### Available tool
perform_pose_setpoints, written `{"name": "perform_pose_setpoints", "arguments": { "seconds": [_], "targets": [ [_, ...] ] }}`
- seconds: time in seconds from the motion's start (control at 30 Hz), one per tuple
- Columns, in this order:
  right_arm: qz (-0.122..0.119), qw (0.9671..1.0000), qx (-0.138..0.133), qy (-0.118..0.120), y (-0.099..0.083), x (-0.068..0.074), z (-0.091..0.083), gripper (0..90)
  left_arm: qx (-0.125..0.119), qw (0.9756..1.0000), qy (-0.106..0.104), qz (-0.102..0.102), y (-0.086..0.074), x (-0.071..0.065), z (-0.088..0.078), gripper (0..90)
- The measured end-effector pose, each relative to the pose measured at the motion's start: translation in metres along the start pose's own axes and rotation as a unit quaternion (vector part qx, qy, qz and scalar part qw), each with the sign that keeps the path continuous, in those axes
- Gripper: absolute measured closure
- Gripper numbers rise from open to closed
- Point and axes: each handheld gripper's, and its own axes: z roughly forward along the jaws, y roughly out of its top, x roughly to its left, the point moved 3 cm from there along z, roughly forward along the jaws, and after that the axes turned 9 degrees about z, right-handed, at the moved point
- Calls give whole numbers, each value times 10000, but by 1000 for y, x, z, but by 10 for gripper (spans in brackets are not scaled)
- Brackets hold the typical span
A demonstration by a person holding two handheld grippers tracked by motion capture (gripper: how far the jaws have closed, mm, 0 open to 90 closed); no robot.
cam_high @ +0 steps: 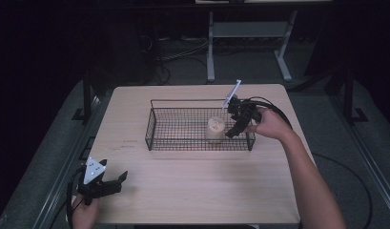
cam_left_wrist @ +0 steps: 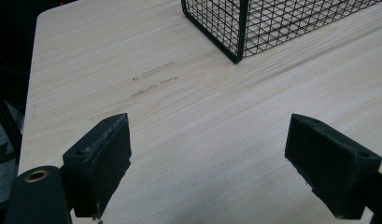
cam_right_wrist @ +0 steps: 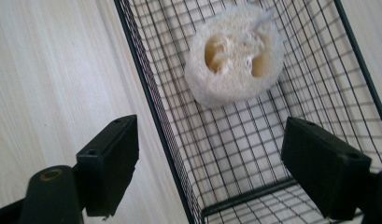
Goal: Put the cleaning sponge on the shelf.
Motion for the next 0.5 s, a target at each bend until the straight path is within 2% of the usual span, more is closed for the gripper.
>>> {"name": "perform_pose_setpoints", "arguments": {
  "seconds": [0.5],
  "targets": [
    [87, 9999, -42, -44, -23, 1, -9, 184, 1, 10000, 0, 25, 1, -1, 0, 137]
  ]
}}
